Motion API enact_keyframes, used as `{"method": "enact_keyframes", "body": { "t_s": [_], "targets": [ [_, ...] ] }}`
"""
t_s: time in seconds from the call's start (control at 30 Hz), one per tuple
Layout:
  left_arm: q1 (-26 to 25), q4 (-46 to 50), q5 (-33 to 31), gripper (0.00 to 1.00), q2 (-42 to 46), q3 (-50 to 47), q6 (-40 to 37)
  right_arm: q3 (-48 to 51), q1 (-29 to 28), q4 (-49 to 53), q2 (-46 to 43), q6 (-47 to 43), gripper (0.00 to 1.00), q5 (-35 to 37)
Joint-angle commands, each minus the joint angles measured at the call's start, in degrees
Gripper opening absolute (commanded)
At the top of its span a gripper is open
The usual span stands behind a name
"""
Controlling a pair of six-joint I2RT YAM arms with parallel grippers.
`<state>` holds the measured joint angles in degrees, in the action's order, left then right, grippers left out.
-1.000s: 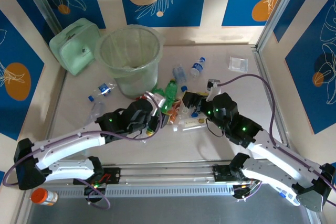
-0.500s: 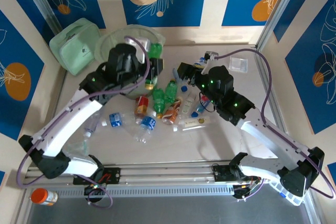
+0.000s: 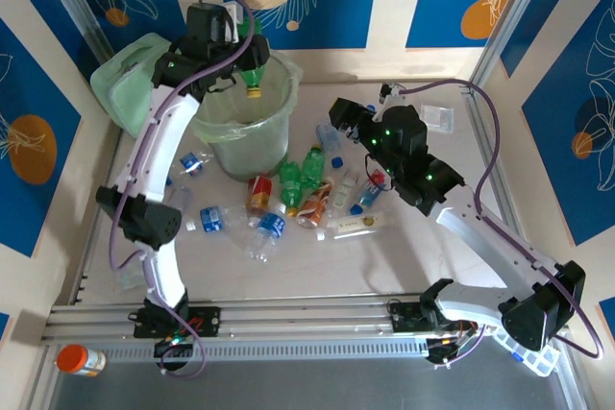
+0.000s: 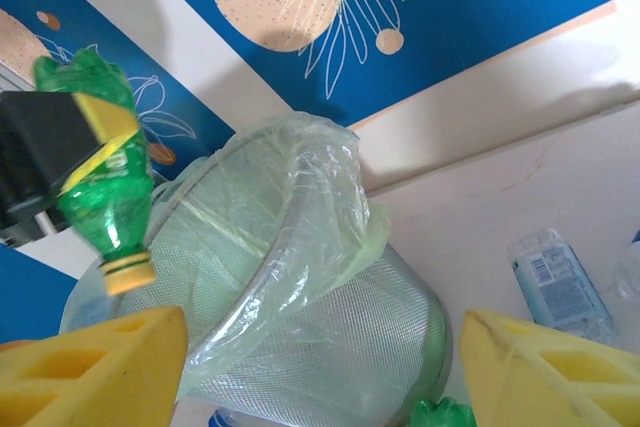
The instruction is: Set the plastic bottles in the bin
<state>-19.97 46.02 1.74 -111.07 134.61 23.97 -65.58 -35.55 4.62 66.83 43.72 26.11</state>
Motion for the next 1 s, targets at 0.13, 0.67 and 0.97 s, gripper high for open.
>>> {"method": "enact_keyframes", "body": {
  "t_s": [0.13, 0.67, 0.97],
  "targets": [
    [2.4, 5.3, 3.7, 0.13, -9.0, 6.2, 1.2, -2.0, -0.8, 0.4, 0.1, 2.3, 0.73, -0.4],
    [2.6, -3.7, 0.3, 0.13, -3.2, -18.0, 0.8, -3.3, -0.9, 1.6, 1.3, 2.7, 0.73, 0.0],
    [3.1, 0.0, -3.5, 0.36, -7.3, -17.5, 1.5, -2.5, -1.5, 1.2, -1.4, 2.8, 0.73, 0.8]
  ]
}}
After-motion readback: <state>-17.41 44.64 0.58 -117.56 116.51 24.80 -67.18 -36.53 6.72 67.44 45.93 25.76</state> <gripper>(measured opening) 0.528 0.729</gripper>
